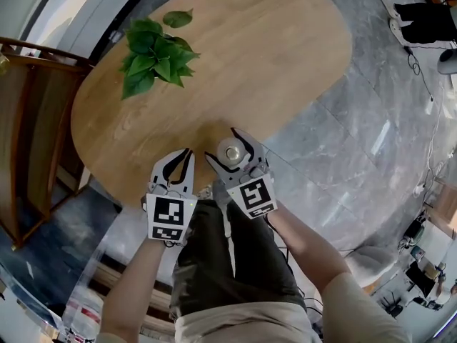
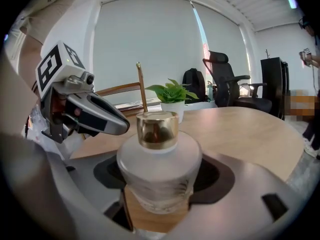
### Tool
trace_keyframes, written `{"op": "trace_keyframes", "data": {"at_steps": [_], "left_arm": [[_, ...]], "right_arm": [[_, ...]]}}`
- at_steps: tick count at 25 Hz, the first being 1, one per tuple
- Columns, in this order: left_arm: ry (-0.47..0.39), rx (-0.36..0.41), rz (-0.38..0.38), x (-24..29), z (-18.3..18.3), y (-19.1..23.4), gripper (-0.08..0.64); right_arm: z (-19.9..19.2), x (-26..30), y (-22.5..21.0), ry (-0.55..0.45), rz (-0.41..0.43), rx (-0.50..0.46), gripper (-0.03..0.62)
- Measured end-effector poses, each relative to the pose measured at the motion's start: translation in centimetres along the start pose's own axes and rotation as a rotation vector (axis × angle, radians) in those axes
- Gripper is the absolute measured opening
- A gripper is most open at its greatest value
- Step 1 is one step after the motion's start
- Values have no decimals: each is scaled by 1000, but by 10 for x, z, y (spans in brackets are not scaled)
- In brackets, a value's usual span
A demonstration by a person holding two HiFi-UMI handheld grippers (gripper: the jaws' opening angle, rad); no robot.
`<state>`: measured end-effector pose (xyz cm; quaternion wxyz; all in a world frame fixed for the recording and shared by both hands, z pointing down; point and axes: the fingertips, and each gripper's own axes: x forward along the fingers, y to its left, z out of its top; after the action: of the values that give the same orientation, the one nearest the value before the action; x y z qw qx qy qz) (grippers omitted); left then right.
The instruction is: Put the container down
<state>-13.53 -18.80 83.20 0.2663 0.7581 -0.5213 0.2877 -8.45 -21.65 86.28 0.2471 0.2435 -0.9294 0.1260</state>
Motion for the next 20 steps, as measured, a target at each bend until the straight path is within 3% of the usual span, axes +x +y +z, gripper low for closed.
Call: {"op": "trace_keyframes", "data": {"at_steps": [4, 13, 20], "left_arm": [[7, -4, -9, 13, -8, -2, 18], [25, -59, -18, 24, -15, 0, 18], [38, -55, -27, 27, -13, -3, 18]], "right_arm": [[-19, 11, 2, 5, 14, 6, 334], [-32, 20, 13, 25, 32, -116, 334], [-34, 25, 9, 58, -10, -98, 336]]}}
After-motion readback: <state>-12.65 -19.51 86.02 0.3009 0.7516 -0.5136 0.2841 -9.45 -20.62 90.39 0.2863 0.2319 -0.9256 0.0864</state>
